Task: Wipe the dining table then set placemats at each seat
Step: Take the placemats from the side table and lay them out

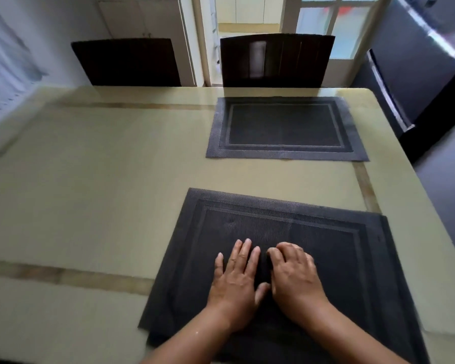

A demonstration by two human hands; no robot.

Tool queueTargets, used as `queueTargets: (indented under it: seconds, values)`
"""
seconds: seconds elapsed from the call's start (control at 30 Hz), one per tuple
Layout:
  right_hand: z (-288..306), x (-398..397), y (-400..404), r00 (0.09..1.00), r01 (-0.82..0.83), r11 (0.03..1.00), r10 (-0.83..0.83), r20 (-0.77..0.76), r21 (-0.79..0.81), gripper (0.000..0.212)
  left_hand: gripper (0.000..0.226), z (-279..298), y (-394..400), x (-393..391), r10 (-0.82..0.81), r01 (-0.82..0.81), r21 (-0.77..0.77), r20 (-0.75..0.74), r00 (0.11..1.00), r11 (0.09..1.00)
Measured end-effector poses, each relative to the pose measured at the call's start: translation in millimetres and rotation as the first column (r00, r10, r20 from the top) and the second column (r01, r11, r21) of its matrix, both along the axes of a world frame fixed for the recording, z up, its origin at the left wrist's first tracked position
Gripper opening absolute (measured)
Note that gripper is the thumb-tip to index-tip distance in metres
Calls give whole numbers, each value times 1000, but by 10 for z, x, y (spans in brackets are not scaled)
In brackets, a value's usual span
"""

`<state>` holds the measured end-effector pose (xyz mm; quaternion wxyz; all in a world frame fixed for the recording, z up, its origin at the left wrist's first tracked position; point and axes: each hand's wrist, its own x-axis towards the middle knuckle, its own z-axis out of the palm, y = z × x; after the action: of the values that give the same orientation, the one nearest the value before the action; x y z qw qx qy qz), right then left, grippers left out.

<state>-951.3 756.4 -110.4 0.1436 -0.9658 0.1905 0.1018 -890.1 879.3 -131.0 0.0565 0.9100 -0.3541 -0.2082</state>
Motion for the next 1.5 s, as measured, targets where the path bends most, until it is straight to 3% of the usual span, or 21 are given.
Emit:
queueTargets:
  seconds: [0.17,0.37,0.67,0.83,0.93,1.07,1.2,1.33,1.5]
  values:
    - [65,186,443,994,-80,996,76,-79,-44,54,67,21,472,521,70,-72,45,35,997,996]
    - [28,704,1189,949,-212,977,210,-236,18,65,63,61,1301,1293,172,-176,68,56,983,982]
    - [39,2041,2545,952,-216,973,229,-204,83,74,53,213,2588,2203,221,-215,-65,110,969,975]
    - [143,2799,2955,981,-151,987,157,-115,57,62,49,174,3090,2483,221,-217,-103,28,975,971]
    - [211,3014,3088,996,-36,999,35,-84,-11,49,49,159,3132,2743,225,-225,-72,-8,974,972]
    - [232,3198,3201,977,27,999,-35,-209,-42,61,51,190,3082,3167,230,-231,-34,-43,972,972]
    - [150,3430,3162,960,86,995,-69,-273,49,71,50,220,3035,3519,231,-234,-46,-60,971,971]
    - [79,3812,2992,965,115,986,-83,-249,117,65,43,219,2979,3801,235,-219,-146,100,967,965]
    - [27,4308,2762,979,78,986,-48,-200,146,56,52,133,2868,4179,183,-182,-25,60,981,983]
